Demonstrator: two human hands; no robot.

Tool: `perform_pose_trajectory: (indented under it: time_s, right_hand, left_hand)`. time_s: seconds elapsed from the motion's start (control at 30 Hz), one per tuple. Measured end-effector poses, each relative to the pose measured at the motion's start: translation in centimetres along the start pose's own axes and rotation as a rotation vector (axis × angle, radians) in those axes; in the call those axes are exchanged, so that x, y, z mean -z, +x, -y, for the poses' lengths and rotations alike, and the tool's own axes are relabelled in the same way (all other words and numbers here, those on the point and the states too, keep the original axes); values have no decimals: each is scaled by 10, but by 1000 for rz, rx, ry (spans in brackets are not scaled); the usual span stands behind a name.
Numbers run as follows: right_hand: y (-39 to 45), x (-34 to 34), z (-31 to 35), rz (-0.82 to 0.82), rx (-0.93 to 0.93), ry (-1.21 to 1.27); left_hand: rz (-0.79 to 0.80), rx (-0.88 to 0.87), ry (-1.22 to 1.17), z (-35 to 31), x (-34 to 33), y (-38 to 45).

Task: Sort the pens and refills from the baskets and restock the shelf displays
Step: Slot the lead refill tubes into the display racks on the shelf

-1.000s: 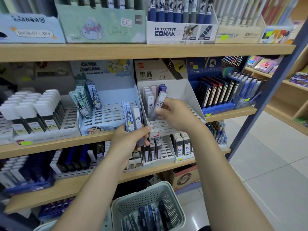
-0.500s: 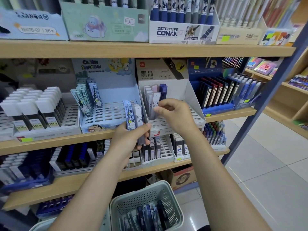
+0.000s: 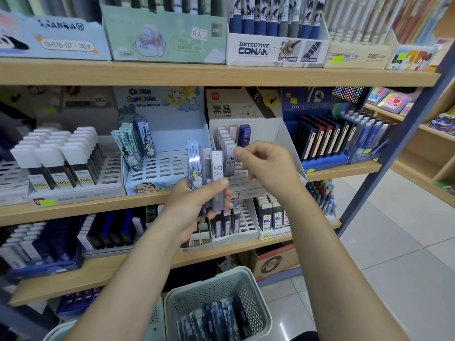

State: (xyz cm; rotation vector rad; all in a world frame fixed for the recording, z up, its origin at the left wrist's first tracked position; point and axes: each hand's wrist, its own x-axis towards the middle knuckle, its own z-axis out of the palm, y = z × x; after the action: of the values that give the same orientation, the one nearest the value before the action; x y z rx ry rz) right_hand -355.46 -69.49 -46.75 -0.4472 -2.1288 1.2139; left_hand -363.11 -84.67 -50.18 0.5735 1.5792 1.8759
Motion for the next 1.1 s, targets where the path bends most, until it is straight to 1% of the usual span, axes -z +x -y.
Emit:
perform_pose_trajectory:
  time_s: [0.03, 0.1, 0.17, 0.27, 0.37, 0.43, 0.53, 0.63, 0.7, 0.87, 1.0, 1.1]
  right_hand:
    - [-4, 3, 6, 98, -40, 83]
    - [-11, 1, 12, 273, -83, 125]
    - [-13, -5, 8, 308, -88, 105]
    - [-12, -9, 4, 271, -110, 114]
    - [-11, -7, 1, 223, -153, 151]
    - [-10, -6, -1, 196, -149, 176]
    - [-8, -2, -4, 125, -143, 301]
    - [-4, 0, -6, 43, -155, 433]
    - [-2, -4, -10, 18, -157, 467]
    - [0, -8, -16, 7, -158, 465]
    - [-1, -6, -16, 24, -151, 414]
    - [-1, -8, -16, 7, -143, 344]
  left_hand:
    - [4, -9, -1, -1, -1, -1]
    - [-2, -34, 31, -2, -4, -2]
    - [-25, -58, 96, -1, -6, -3]
    - [-52, -80, 152, 1, -9, -2]
    - [-82, -77, 130, 3, -8, 0]
    - [-94, -77, 121, 5, -7, 1]
    - [-83, -64, 109, 7, -4, 3]
    - [-121, -55, 102, 9, -1, 6]
    - [-140, -56, 110, 12, -1, 8]
    - [-171, -37, 139, 15, -2, 9]
    - [-171, -29, 145, 16, -3, 10]
    - [-171, -25, 150, 17, -4, 11]
